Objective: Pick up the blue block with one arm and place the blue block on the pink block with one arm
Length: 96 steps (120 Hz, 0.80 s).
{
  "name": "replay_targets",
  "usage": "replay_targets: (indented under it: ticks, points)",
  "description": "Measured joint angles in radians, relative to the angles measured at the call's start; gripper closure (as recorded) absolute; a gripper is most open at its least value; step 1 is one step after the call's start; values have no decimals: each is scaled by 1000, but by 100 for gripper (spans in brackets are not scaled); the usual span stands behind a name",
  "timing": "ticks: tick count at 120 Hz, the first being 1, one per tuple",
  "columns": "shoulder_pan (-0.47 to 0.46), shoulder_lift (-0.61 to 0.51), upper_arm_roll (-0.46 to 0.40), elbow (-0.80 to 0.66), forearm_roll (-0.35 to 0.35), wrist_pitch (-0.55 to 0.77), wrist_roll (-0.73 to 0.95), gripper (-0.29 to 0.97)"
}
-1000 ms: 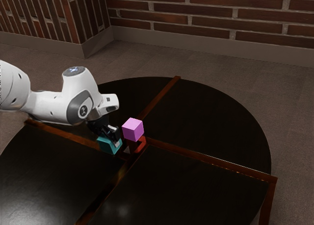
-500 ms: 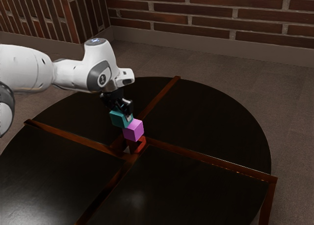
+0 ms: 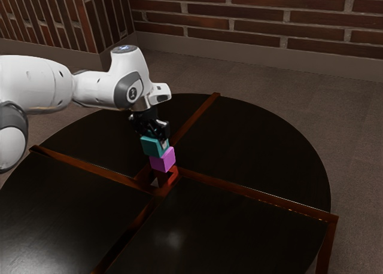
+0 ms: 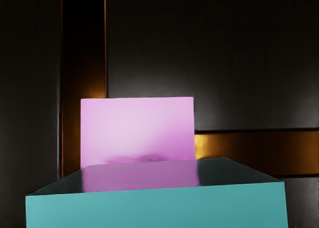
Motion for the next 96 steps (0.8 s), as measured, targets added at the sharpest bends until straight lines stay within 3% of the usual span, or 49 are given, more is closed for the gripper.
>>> replay_targets:
  ticks: [96]
  points:
    - [-3, 52, 3, 73, 2, -1, 82, 31]
